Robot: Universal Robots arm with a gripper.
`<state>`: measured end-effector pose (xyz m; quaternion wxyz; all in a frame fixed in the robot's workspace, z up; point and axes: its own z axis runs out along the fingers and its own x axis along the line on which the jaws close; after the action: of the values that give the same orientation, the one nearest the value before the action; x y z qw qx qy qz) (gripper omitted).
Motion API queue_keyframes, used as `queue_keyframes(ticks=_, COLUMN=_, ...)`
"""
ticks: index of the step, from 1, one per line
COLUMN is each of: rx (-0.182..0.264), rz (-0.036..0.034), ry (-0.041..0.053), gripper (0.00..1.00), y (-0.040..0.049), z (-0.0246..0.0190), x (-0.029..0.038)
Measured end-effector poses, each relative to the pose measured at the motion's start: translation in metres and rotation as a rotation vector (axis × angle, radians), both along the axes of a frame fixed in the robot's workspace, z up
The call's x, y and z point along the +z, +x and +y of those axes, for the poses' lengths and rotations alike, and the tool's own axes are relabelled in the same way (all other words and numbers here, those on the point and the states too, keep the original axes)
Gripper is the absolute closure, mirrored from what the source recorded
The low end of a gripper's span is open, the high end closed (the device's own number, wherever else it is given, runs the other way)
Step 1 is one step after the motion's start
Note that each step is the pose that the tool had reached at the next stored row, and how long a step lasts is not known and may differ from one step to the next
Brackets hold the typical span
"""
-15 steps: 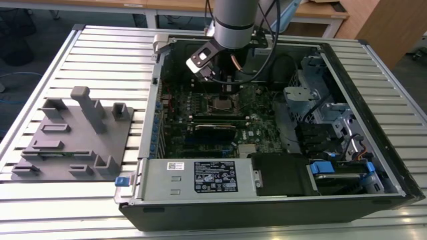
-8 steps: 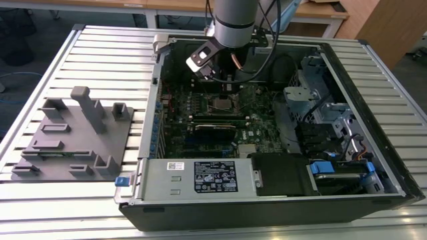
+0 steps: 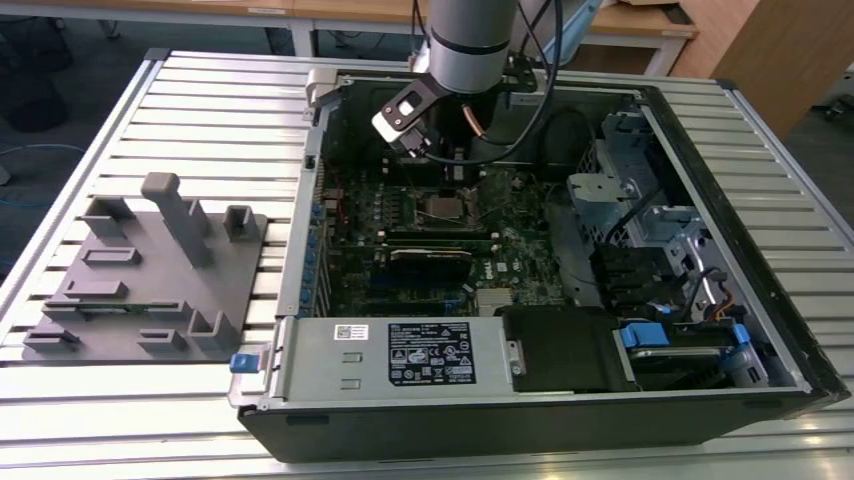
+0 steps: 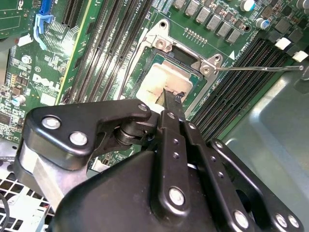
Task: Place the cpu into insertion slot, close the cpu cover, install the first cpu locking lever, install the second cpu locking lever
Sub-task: 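Close the cpu cover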
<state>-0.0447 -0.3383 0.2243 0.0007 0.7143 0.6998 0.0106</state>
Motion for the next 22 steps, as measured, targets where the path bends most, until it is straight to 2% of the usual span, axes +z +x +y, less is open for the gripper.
queue_keyframes(ticks=19, rx=0.000, rz=-0.0001, ry=0.0001, gripper=0.90, y=0.0000, z=0.0000, x=0.0045)
queue_keyframes(ticks=22, rx=0.000, rz=0.0000, ry=0.0000, gripper=0.90, y=0.0006, z=0.0000, x=0.0071)
